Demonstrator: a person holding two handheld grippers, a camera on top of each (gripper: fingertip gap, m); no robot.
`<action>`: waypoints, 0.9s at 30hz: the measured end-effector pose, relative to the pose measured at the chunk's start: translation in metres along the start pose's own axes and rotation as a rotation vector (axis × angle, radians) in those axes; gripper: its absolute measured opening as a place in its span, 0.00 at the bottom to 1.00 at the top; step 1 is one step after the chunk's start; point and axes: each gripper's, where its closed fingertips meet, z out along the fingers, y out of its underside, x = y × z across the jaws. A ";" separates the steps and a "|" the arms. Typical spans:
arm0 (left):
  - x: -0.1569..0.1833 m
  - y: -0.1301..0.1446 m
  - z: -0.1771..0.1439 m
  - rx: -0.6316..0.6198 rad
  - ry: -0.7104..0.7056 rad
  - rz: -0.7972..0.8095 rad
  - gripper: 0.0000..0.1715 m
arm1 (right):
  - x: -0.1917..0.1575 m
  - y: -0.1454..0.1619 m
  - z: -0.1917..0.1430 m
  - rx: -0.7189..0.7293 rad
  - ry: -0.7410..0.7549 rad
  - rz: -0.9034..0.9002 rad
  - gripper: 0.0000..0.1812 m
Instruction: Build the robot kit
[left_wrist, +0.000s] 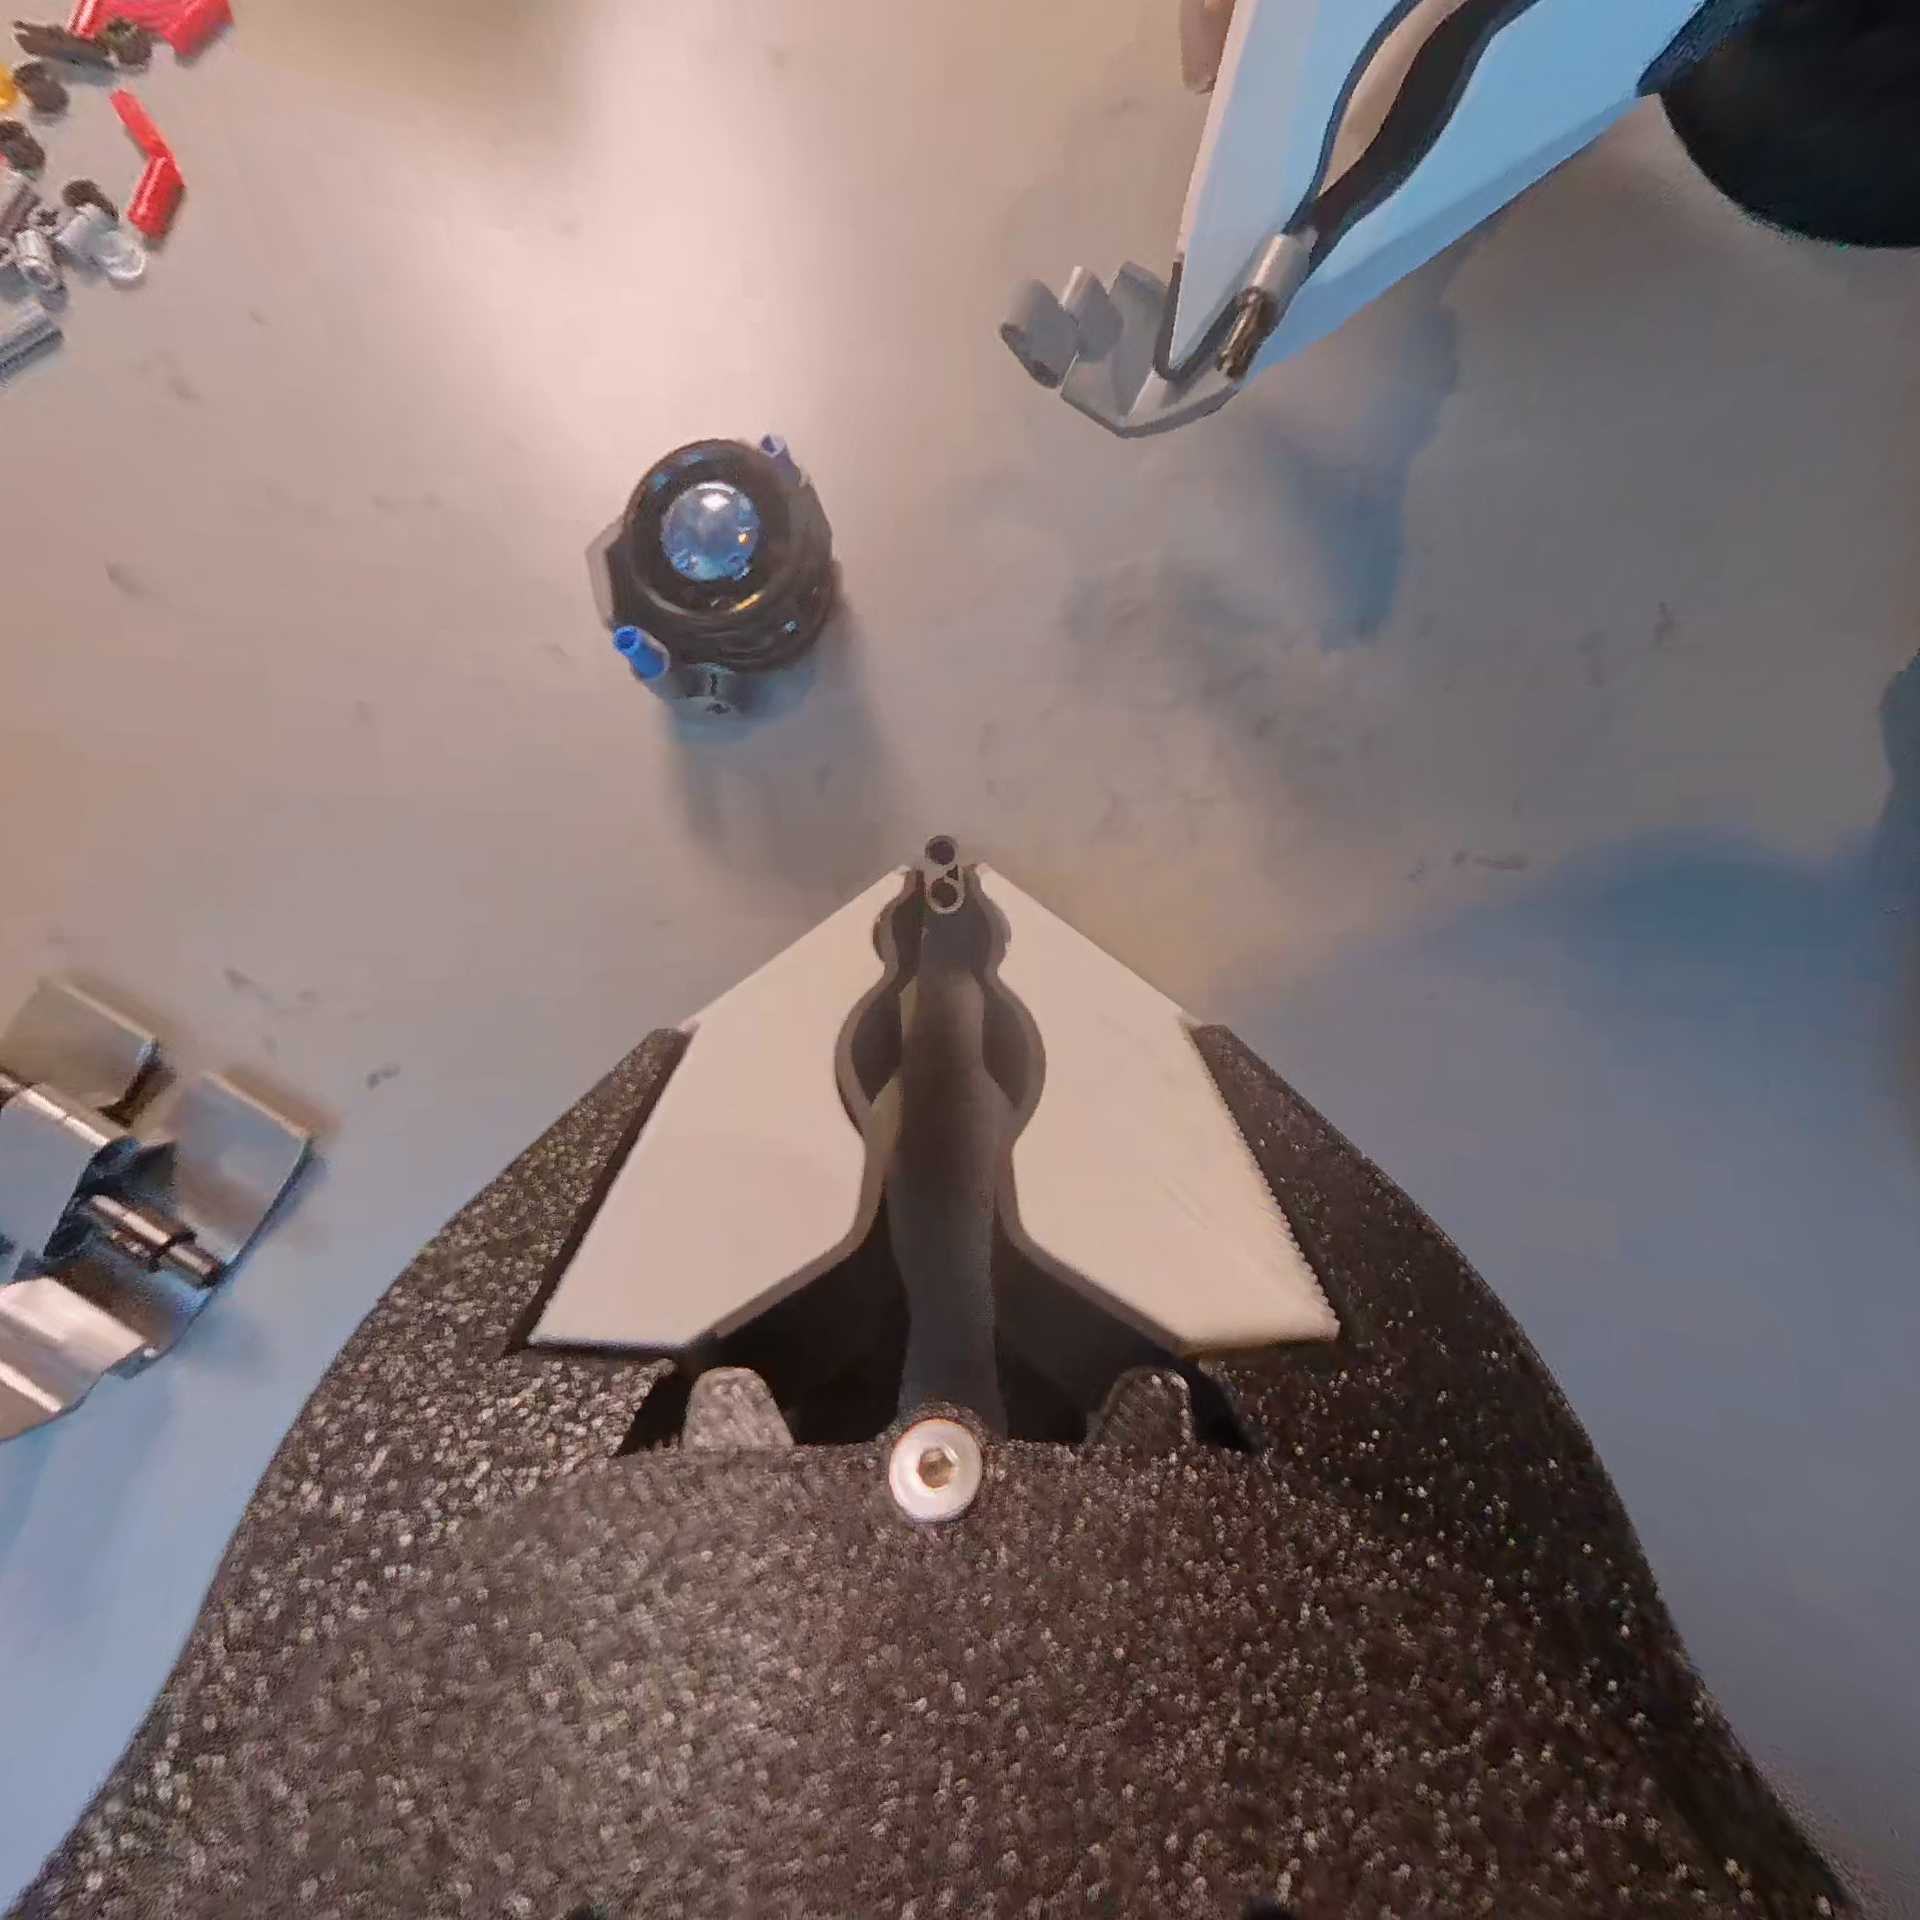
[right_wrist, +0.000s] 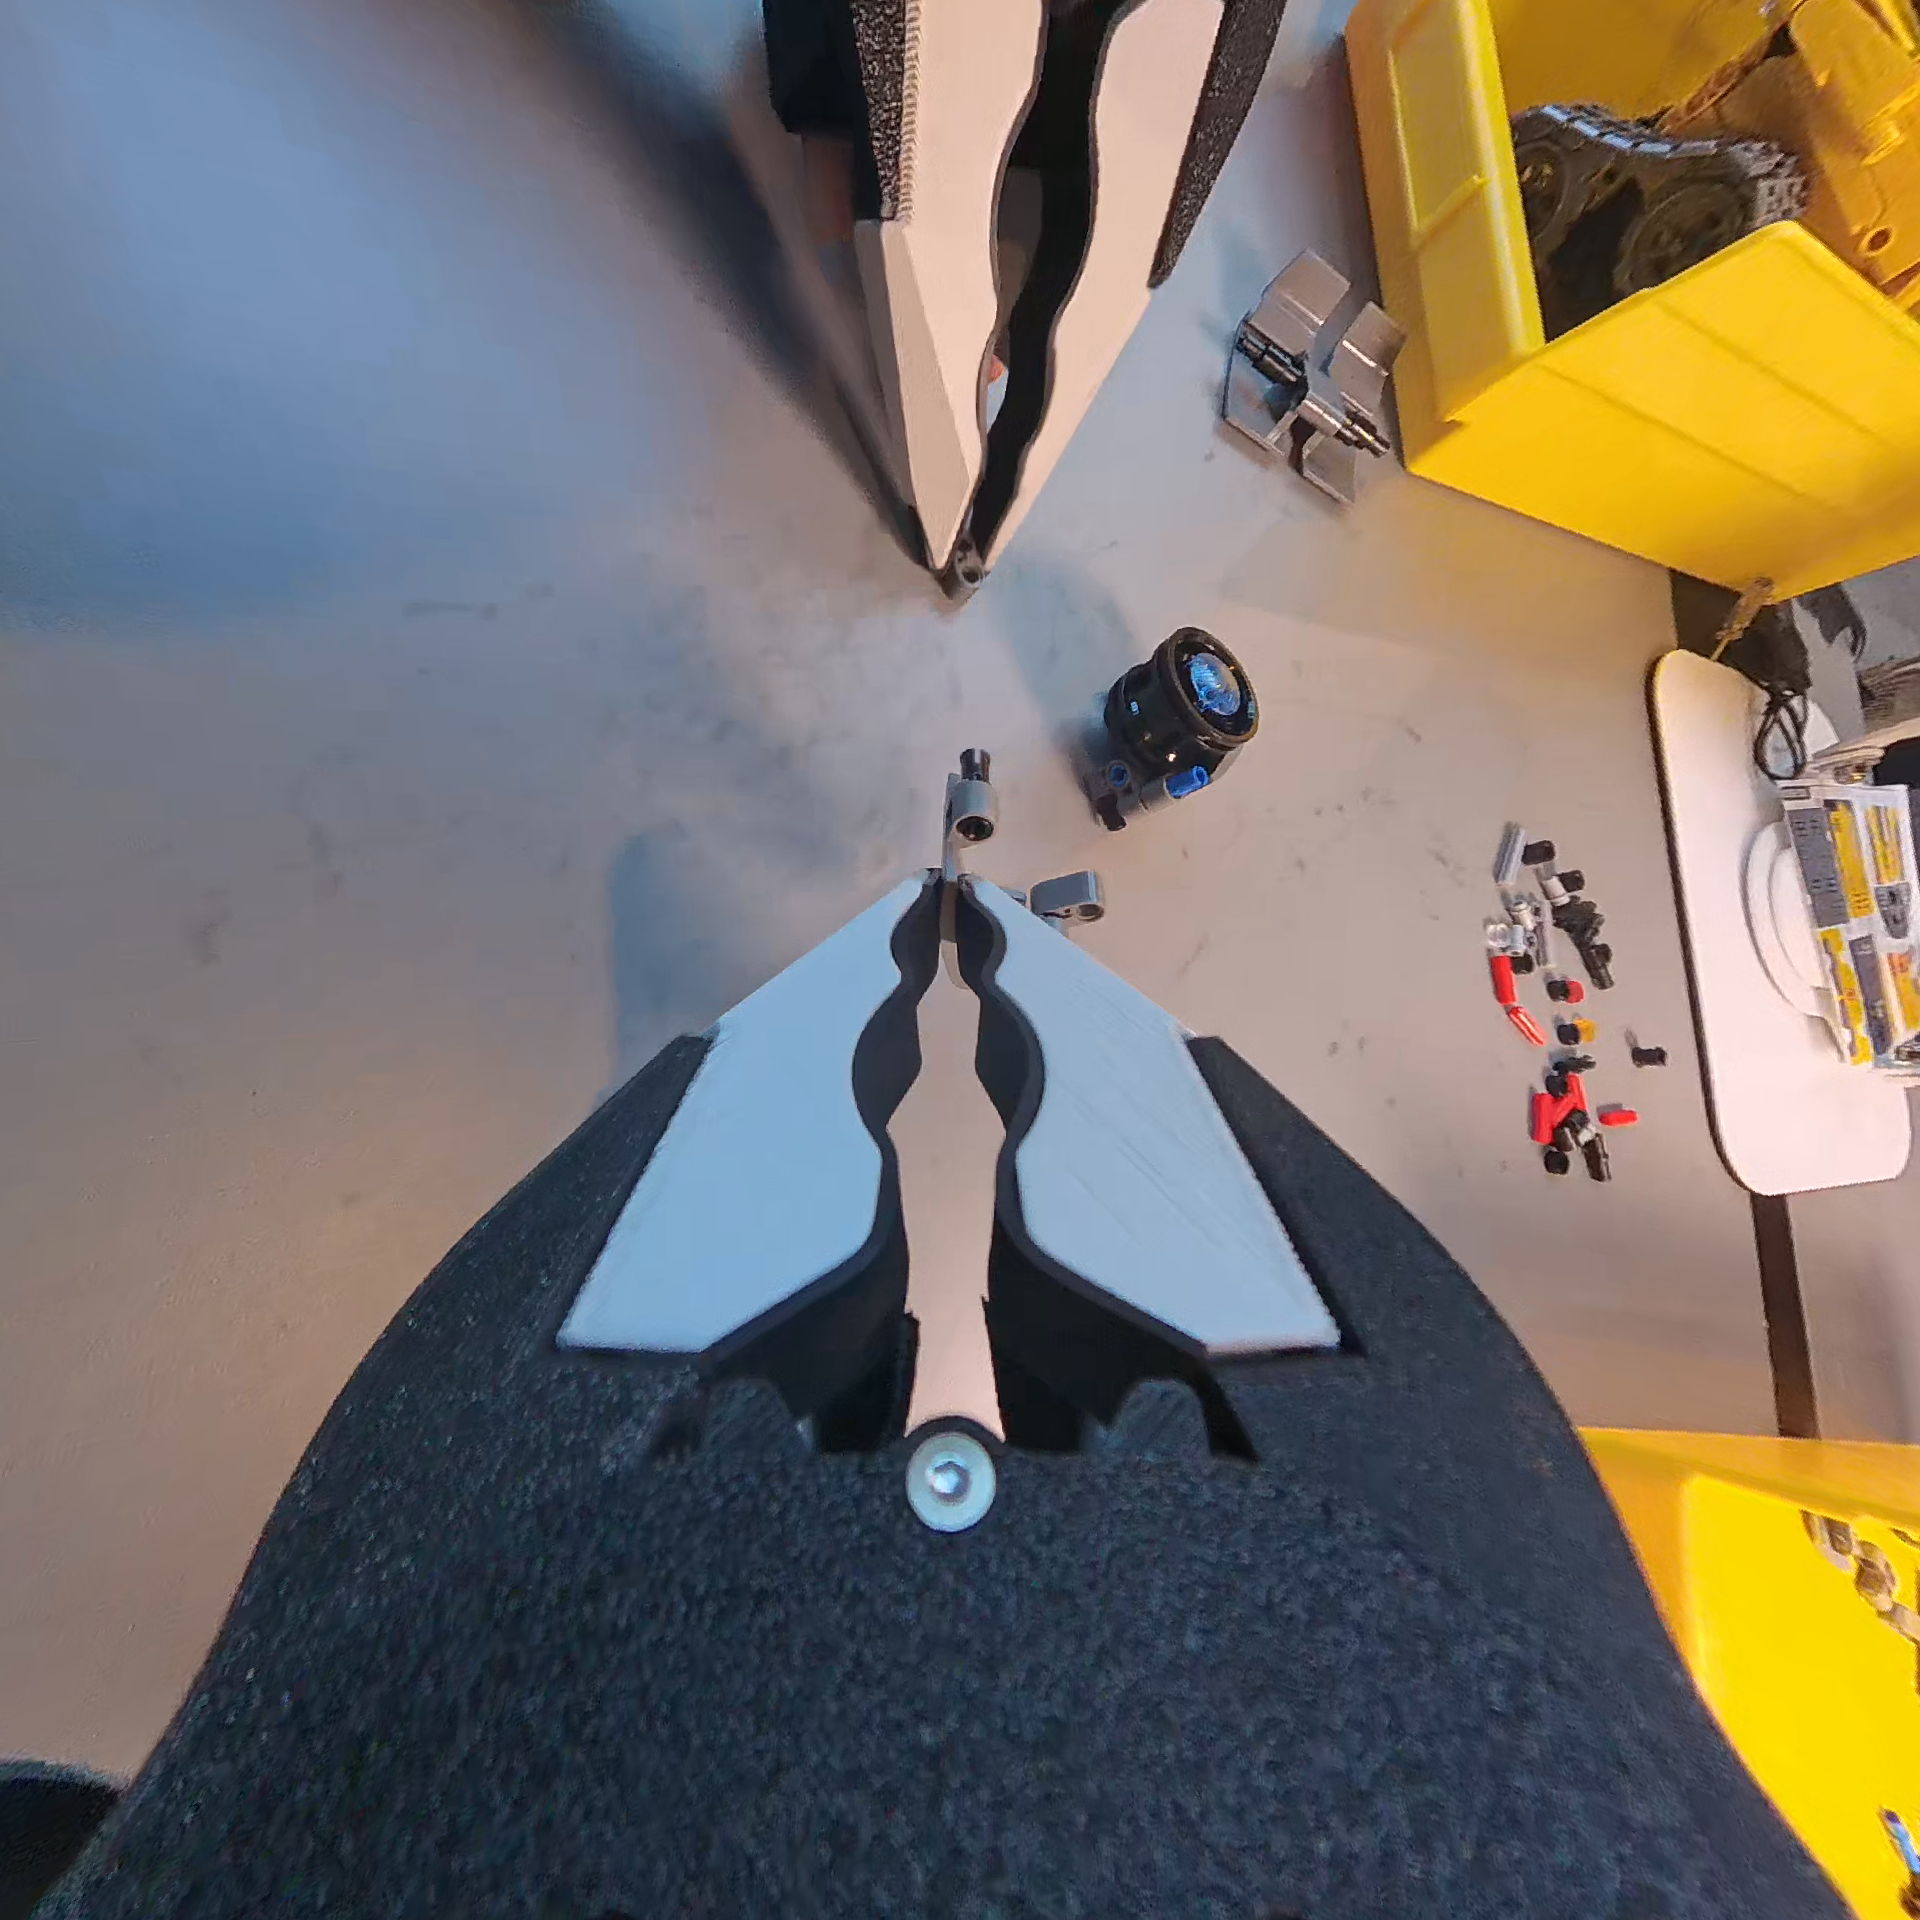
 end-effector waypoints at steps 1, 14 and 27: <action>0.005 -0.003 0.003 -0.001 0.008 -0.009 0.04 | 0.000 0.001 0.000 -0.003 -0.003 0.003 0.01; 0.054 0.003 -0.003 -0.044 0.251 0.048 0.16 | -0.018 0.007 0.005 -0.040 -0.104 -0.003 0.01; 0.074 -0.012 0.019 0.012 0.232 0.282 0.08 | -0.035 0.004 -0.002 -0.043 -0.186 -0.027 0.01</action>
